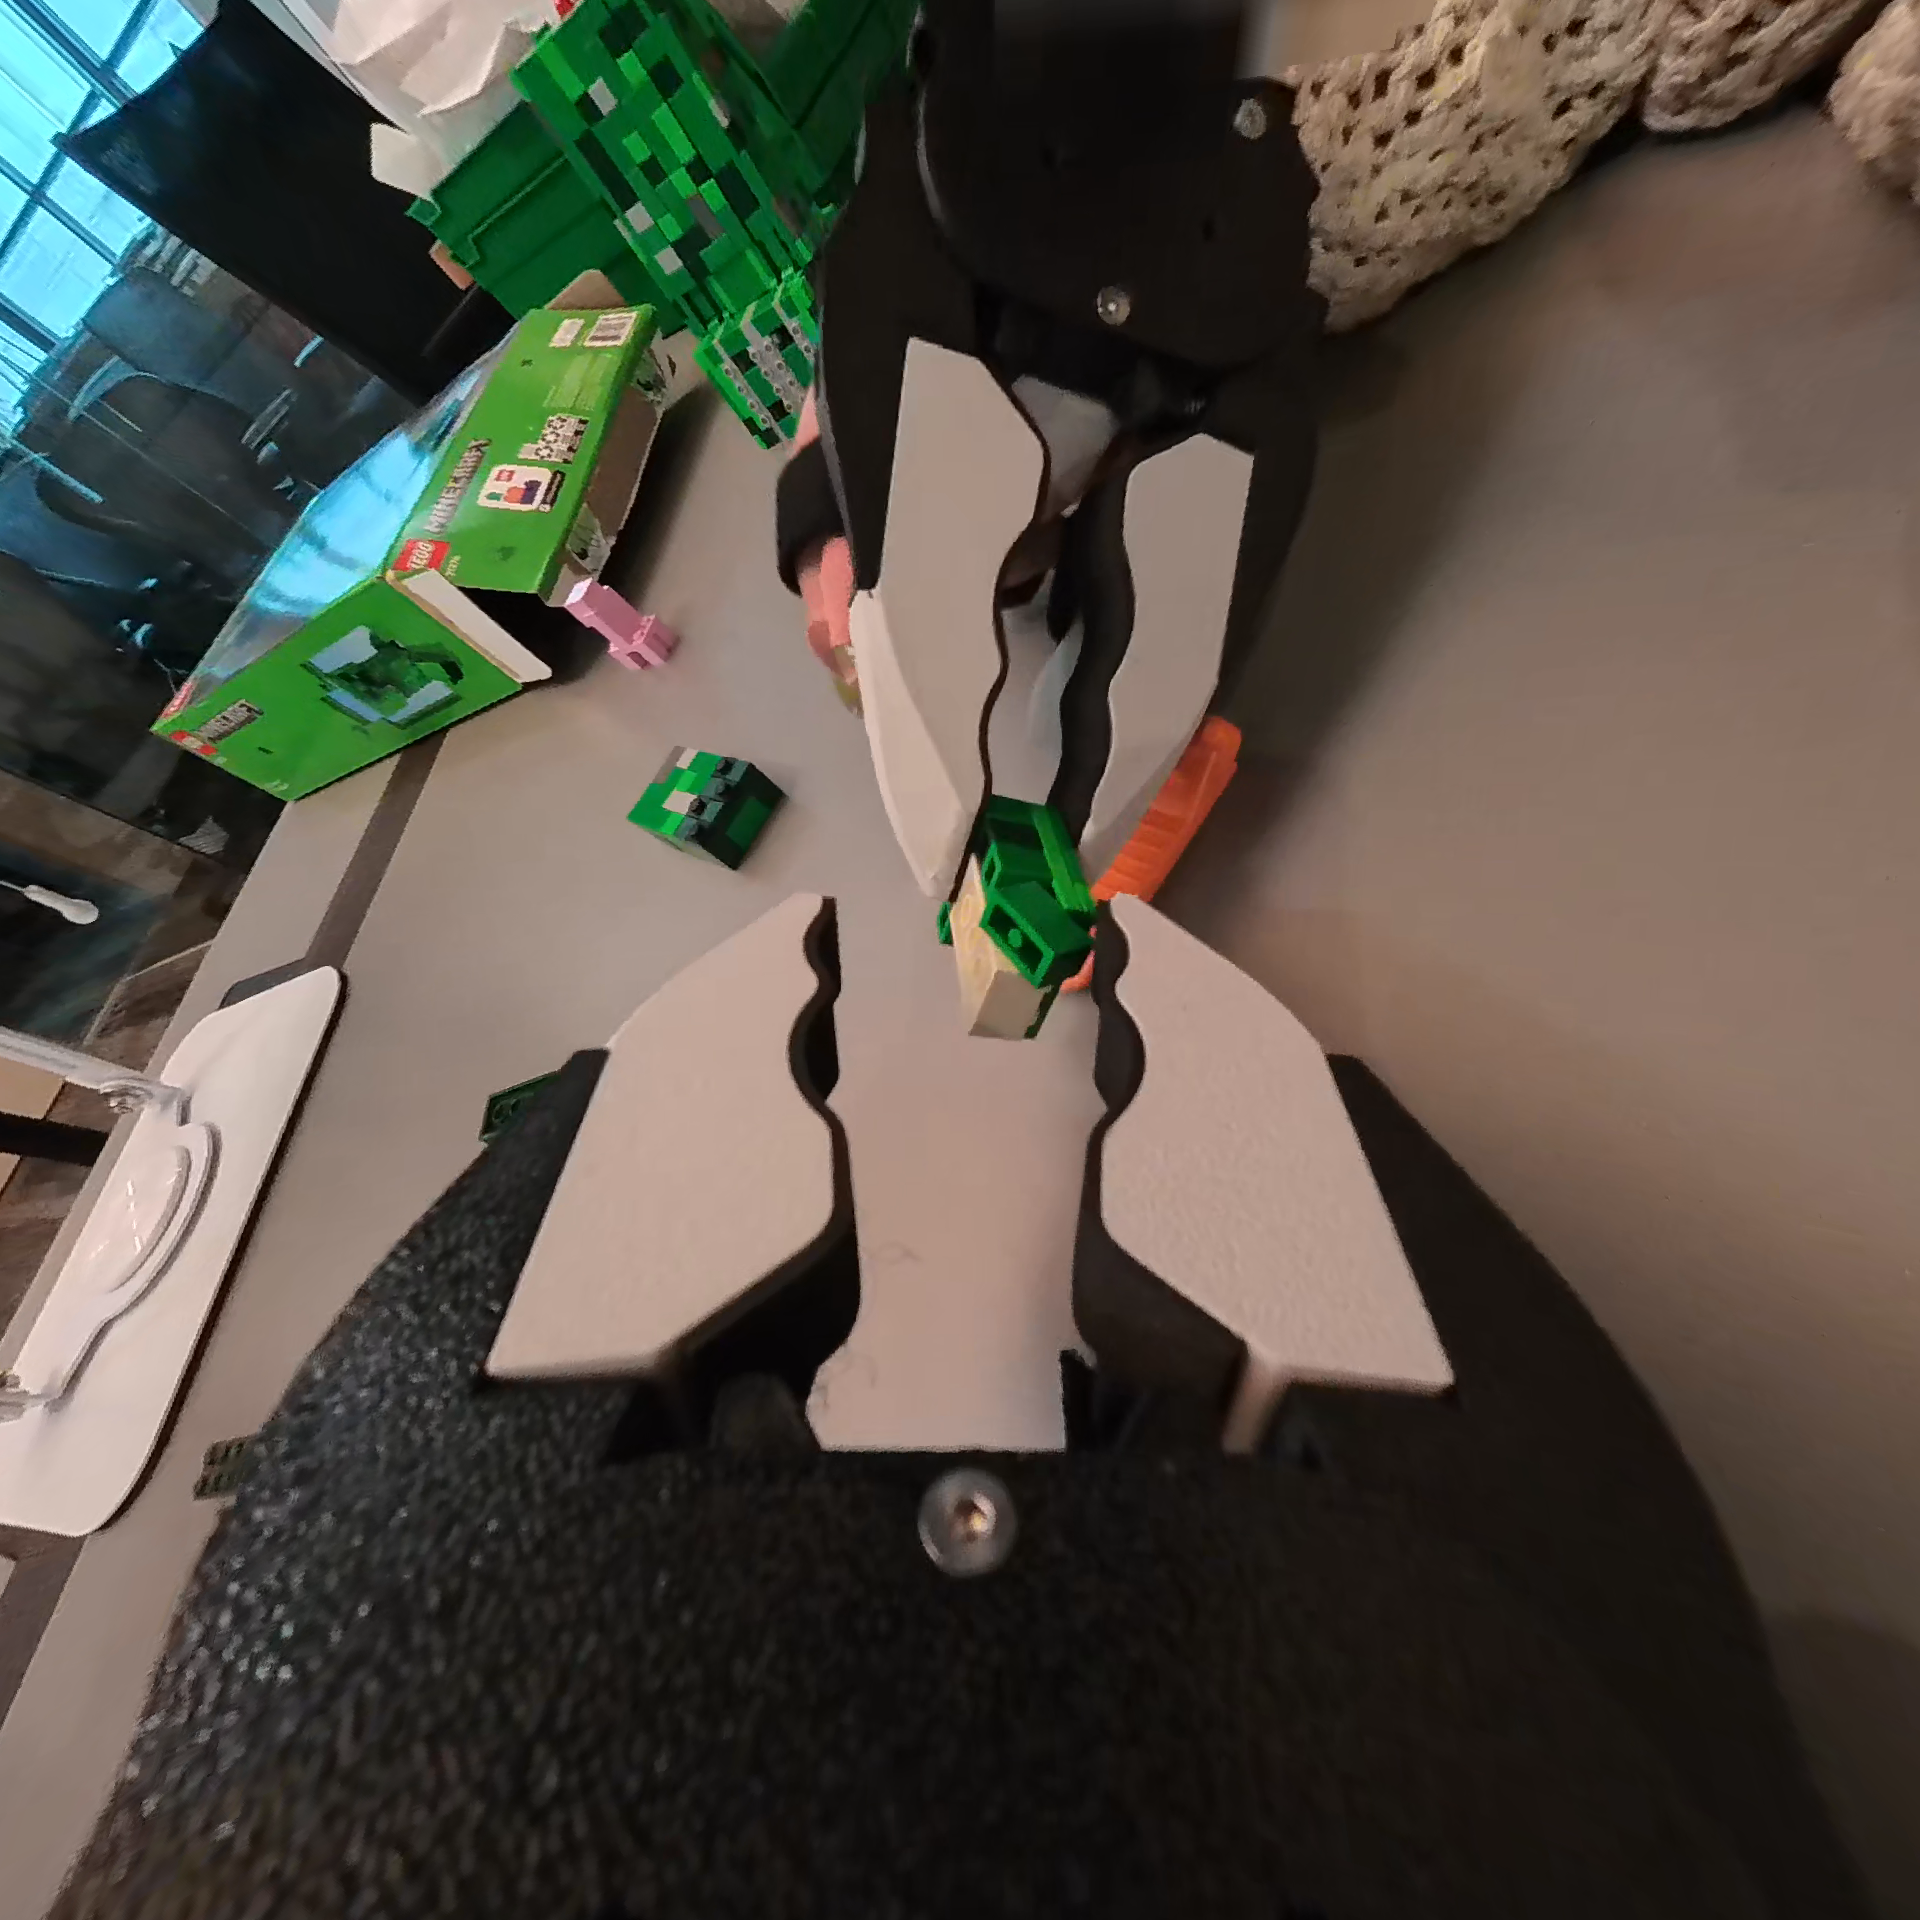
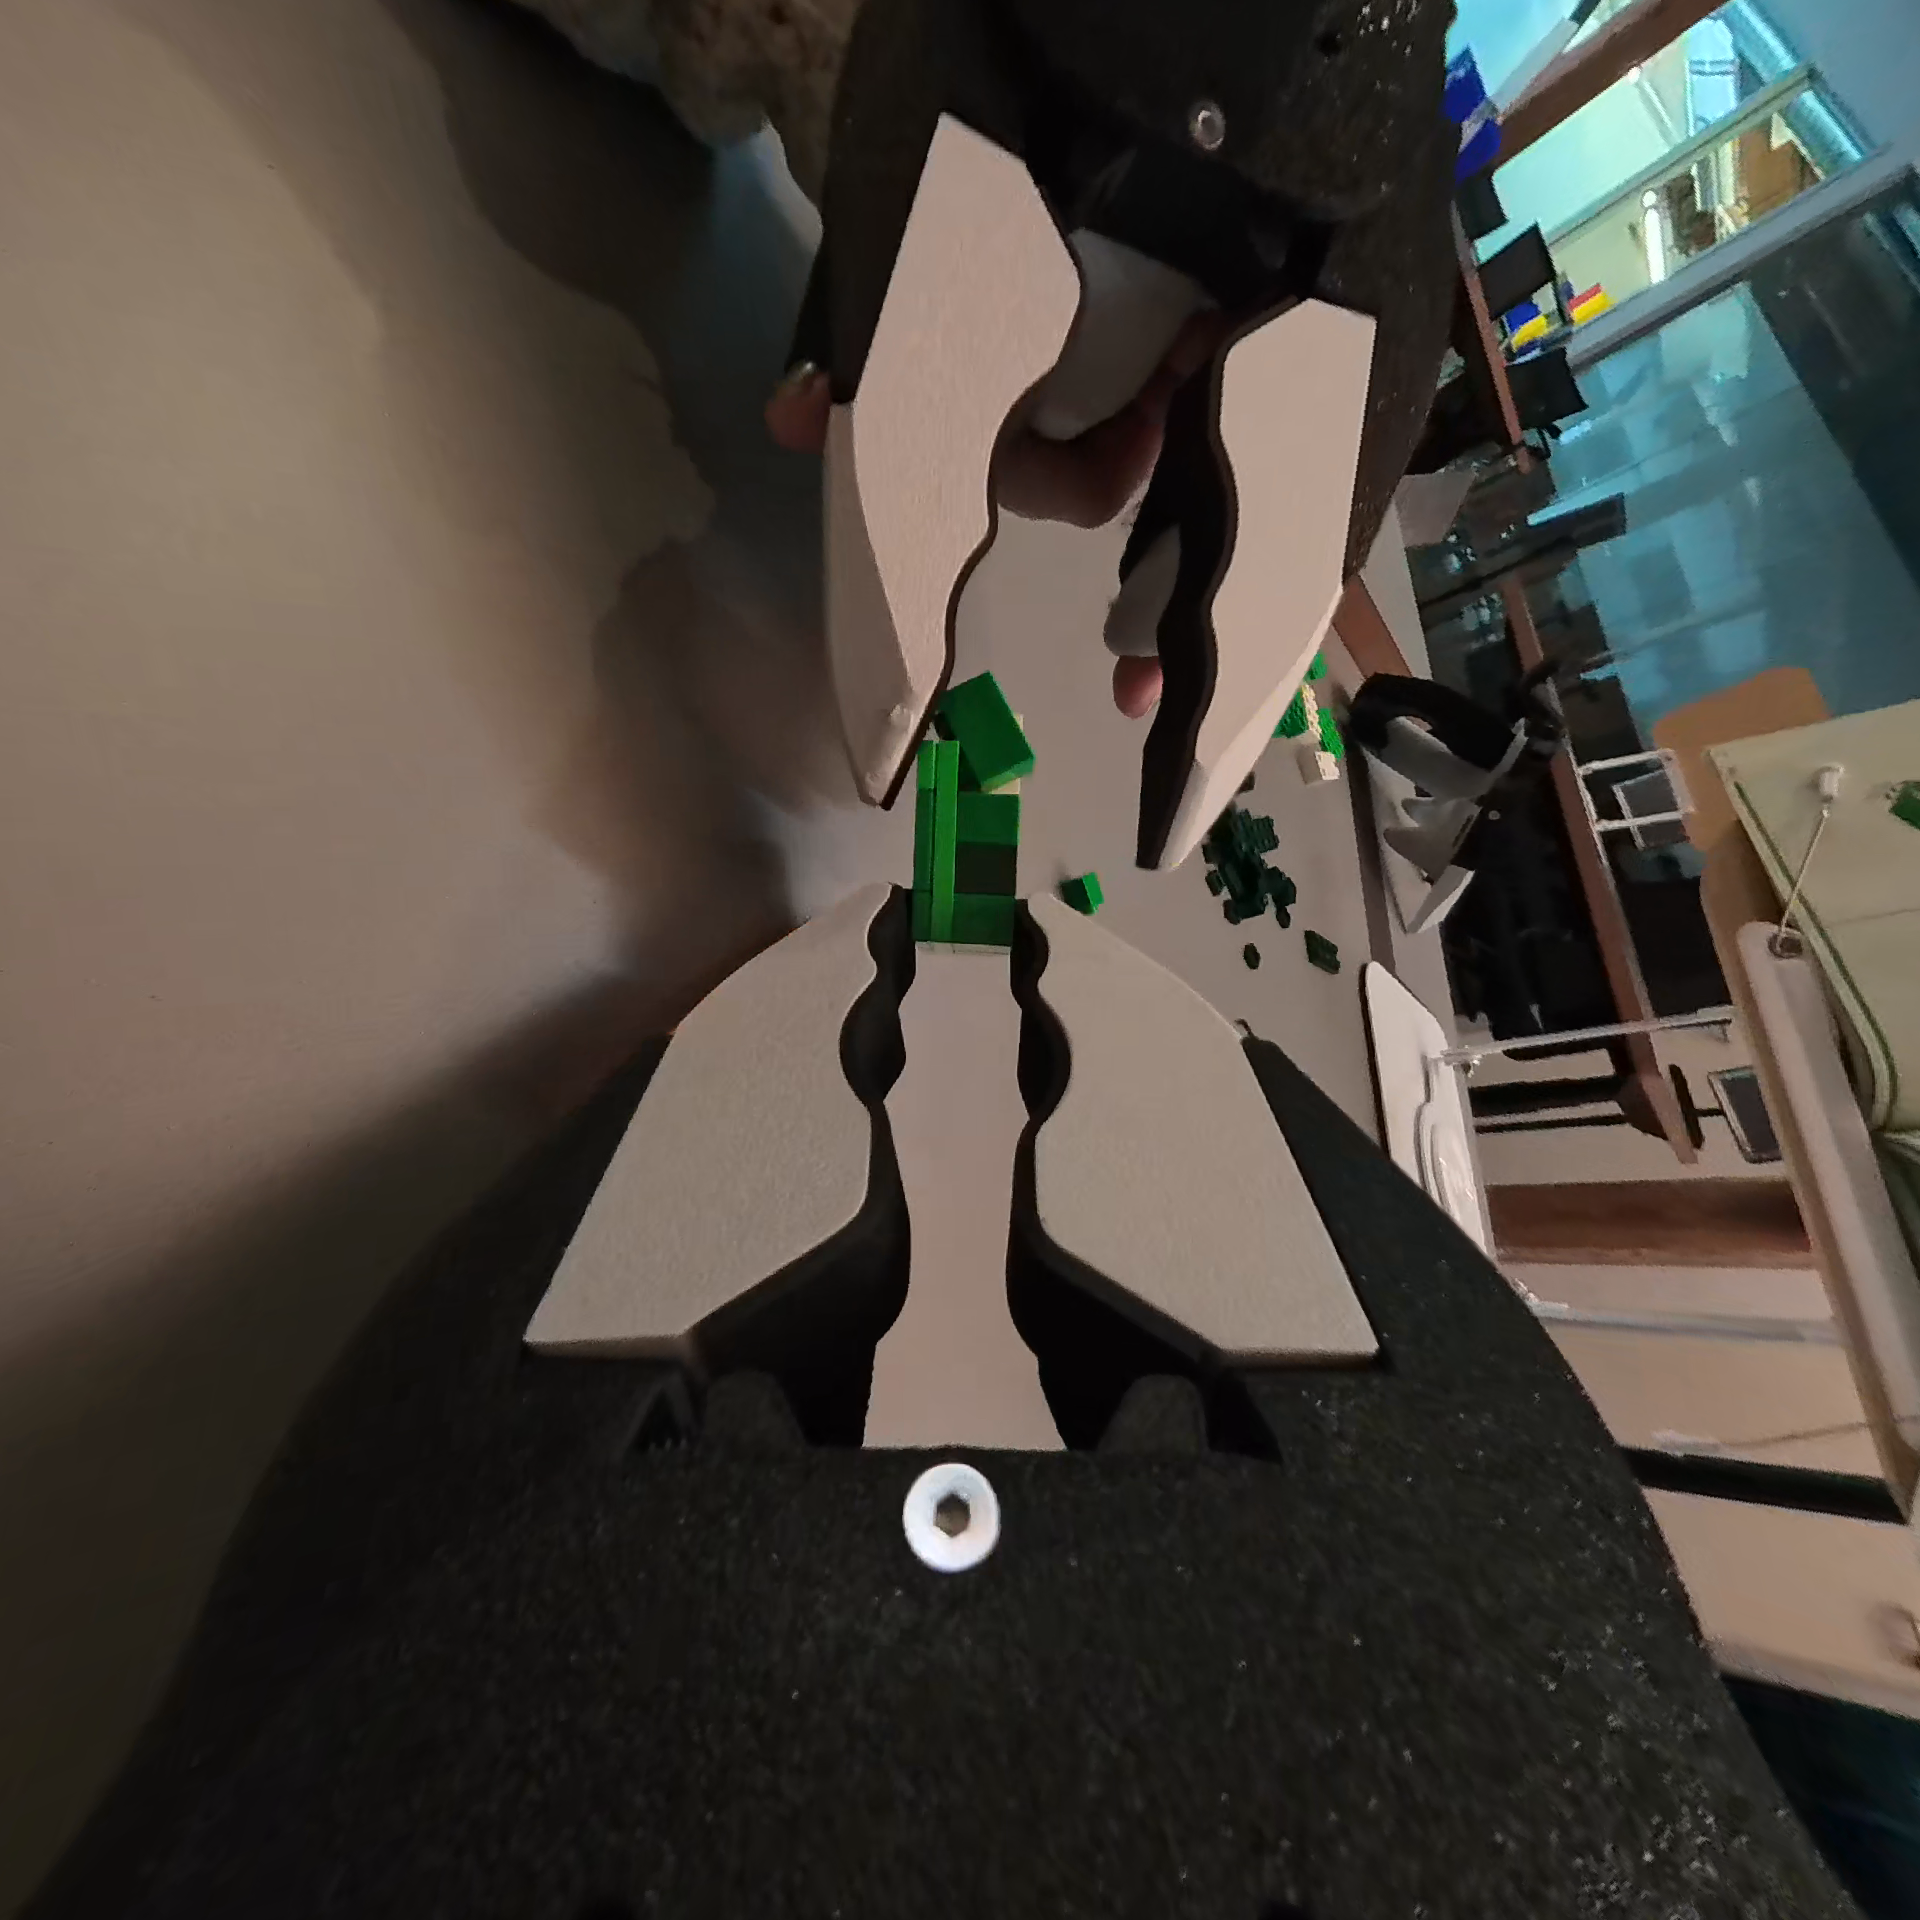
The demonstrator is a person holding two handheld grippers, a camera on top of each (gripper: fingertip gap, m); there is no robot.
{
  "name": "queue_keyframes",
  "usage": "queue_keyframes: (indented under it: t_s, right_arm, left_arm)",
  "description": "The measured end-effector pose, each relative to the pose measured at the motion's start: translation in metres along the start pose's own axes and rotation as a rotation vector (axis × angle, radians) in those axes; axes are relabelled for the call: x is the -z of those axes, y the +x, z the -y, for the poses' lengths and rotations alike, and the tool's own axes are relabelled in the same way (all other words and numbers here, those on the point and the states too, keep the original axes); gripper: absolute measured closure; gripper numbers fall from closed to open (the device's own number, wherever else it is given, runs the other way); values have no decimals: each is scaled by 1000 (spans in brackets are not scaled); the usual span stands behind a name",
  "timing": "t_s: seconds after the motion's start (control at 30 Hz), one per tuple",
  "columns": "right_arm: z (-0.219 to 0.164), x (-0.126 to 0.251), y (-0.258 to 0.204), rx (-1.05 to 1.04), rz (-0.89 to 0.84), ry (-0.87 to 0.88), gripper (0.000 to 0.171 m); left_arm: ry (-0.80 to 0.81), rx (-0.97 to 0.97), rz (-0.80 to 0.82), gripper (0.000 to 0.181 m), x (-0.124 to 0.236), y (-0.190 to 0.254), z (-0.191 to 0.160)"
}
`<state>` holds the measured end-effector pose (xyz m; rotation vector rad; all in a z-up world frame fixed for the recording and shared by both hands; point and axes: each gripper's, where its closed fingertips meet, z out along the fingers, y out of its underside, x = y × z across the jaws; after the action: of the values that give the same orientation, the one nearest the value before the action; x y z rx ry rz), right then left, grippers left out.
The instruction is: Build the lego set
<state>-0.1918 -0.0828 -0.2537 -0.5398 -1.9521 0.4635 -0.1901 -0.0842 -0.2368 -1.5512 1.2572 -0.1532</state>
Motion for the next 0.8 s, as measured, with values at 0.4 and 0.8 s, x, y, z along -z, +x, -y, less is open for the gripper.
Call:
queue_keyframes:
  t_s: [0.4, 0.8]
  right_arm:
    - [18, 7, 11, 167, -41, 84, 154]
    - [11, 26, 23, -3, -170, 71, 154]
  left_arm:
    - [-71, 13, -163, 130, 6, 4, 14]
    - [-324, 2, -266, 127, 0, -11, 26]
